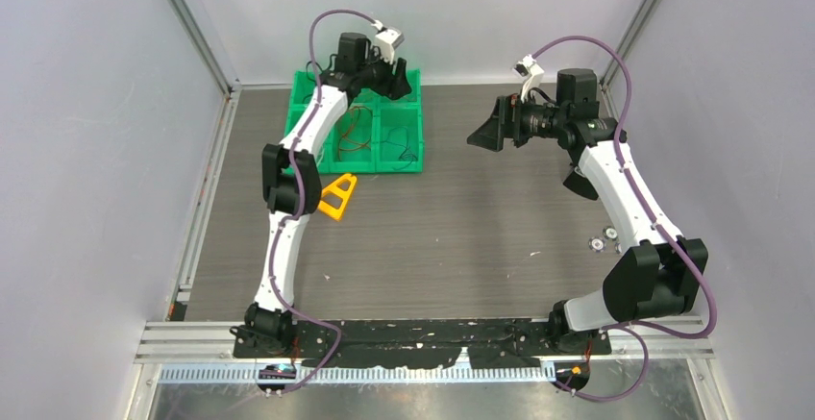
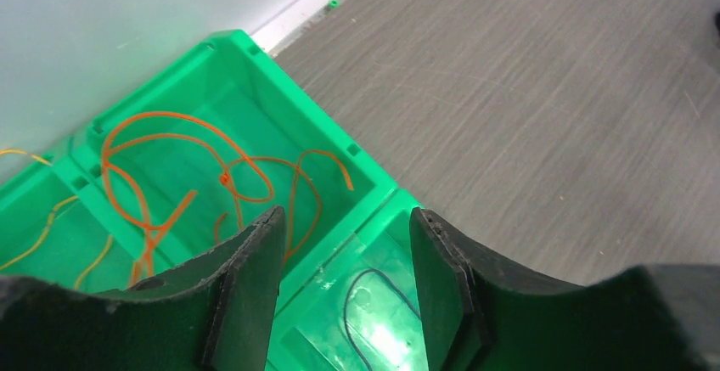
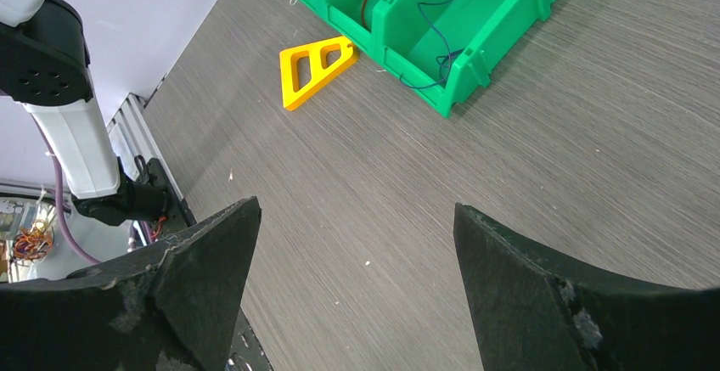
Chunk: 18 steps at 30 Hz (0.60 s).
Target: Untangle the cables
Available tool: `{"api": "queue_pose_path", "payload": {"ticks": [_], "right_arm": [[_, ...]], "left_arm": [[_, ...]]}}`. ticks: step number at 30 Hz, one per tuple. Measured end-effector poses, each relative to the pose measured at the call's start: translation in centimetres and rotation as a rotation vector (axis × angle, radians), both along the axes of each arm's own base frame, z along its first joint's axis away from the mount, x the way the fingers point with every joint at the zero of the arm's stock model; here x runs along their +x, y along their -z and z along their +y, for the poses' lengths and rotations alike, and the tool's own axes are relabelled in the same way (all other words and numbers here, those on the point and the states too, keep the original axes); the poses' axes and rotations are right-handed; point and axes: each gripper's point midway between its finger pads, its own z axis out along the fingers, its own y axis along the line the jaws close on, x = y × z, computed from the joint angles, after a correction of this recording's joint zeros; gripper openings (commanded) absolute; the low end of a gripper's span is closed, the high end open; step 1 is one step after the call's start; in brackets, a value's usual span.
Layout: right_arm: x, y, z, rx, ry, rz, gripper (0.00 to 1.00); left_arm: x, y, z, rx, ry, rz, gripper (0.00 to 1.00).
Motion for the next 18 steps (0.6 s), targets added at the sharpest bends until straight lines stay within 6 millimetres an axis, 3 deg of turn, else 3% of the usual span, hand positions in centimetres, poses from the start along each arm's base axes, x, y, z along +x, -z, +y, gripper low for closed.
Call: {"api": "queue_pose_path", "payload": {"ticks": [5,9,15,18], "right_arm": [[0.0,0.0,0.0,0.0,0.0,0.0,0.9],[0.0,0.0,0.0,0.0,0.0,0.0,0.9],[0.0,0.0,0.0,0.002,-0.002,0.0,0.9],[-0.1,0.0,0.0,0.002,-0.002,0.001,0.9]], "left_arm": [[-1.6,-0.3,-0.5,-0.01,0.052,0.048,0.56],[-3.0,-2.4,-0.2,-0.022,0.076,0.048,0.53],[-2.6,-8.3,3.5,-0.05,-0.024,-0.02,0.53],[-1.3,-9.1,5.9,-0.103,-0.131,0.013,0.63]]}}
